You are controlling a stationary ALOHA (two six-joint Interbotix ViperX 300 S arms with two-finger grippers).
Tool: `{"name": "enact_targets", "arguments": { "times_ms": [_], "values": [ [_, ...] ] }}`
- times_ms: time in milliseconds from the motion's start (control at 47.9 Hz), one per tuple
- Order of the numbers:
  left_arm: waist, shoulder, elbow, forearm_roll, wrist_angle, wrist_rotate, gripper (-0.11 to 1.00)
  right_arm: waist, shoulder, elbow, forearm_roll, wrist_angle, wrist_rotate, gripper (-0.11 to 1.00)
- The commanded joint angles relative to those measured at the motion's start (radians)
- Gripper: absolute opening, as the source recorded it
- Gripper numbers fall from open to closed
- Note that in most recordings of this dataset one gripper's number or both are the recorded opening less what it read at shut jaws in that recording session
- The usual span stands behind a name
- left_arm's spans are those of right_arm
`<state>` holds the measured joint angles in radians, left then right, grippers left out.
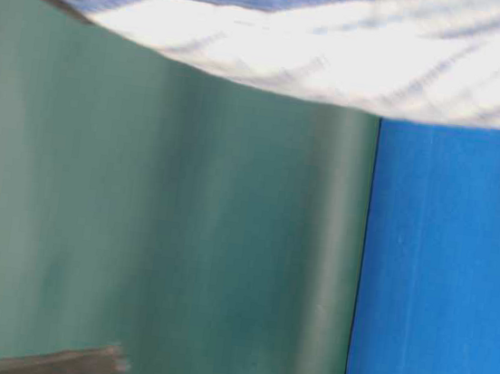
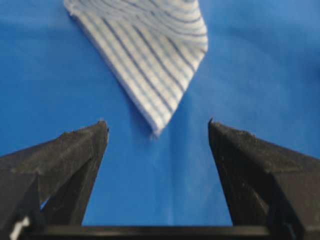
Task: Lift the towel with both arms.
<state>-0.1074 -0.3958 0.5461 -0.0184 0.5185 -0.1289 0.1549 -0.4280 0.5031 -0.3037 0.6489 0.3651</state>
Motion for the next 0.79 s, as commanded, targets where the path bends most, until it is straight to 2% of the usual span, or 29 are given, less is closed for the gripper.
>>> {"name": "enact_targets", "arguments": {
  "times_ms": [0, 188, 396, 563, 772],
  "values": [
    [-0.008, 0.018, 0.035, -0.006, -0.086, 0.0, 0.76, 0.003, 0.017, 0.034, 0.002, -0.074, 0.025, 0.69],
    [-0.014, 0.094, 0.107, -0.008, -0.229, -0.002, 0.76, 0.002, 0.118, 0.137, 0.002, -0.258, 0.095, 0.69],
    [-0.014, 0.218, 0.141, -0.008, -0.341, -0.002, 0.77, -0.009, 0.264, 0.219, 0.002, -0.439, 0.163, 0.69],
    [-0.023, 0.339, 0.14, -0.008, -0.405, 0.0, 0.79, -0.008, 0.357, 0.247, 0.002, -0.508, 0.201, 0.69],
    [-0.049, 0.469, 0.126, -0.008, -0.465, 0.0, 0.8, -0.006, 0.433, 0.261, 0.002, -0.552, 0.206, 0.69]
  ]
}}
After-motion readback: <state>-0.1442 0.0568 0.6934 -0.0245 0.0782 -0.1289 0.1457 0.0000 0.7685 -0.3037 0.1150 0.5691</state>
